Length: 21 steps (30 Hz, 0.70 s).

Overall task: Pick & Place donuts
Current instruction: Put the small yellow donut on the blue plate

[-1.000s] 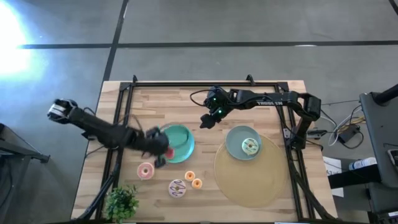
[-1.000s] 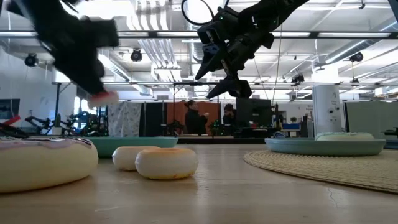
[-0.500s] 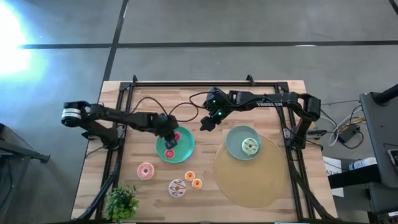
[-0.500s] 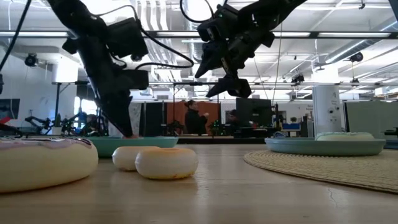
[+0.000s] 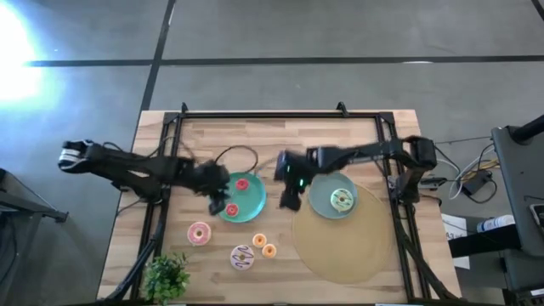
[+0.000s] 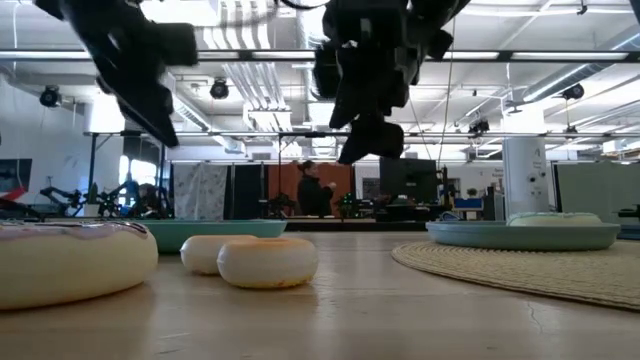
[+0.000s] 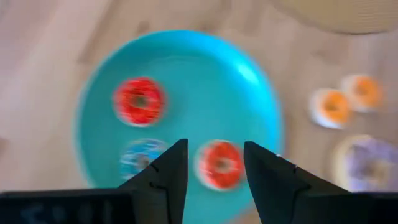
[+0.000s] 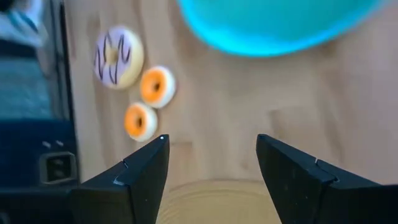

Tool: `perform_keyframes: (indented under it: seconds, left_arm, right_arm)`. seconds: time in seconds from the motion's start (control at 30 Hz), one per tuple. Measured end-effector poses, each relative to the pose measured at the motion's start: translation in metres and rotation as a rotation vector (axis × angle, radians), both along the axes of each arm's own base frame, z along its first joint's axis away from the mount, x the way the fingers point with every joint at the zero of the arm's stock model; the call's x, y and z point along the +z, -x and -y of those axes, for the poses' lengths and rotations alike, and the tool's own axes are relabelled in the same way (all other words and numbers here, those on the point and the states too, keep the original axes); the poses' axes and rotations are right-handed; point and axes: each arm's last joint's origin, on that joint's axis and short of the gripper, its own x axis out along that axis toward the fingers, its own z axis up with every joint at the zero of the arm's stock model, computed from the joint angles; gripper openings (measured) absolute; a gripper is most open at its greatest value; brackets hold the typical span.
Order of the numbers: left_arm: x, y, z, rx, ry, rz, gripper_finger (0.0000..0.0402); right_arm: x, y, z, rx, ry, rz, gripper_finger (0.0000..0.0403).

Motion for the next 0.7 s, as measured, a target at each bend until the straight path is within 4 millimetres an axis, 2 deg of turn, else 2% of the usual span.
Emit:
perform_keyframes:
  seconds: [0.13,0.3,0.53,0.7]
  left_arm:
    - [0.002,0.012,0.026,0.022,-0.013,0.048,0.0129]
    - [-0.006,0.016,0.048,0.052,-0.014,0.045,0.0129]
    - [-0.017,0.012,0.065,0.042,0.005,0.008,0.0129]
    - [-0.022,0.006,0.071,0.036,0.011,0.009,0.0129]
  right_arm:
    - [-0.016,-0.009,-0.043,0.089,0.160,0.026,0.0233]
    - [-0.025,-0.006,-0.091,0.252,0.424,0.078,0.0233]
    - [-0.047,-0.009,-0.137,0.329,0.398,0.104,0.0233]
    - [-0.056,-0.008,-0.176,0.540,0.576,0.198,0.0233]
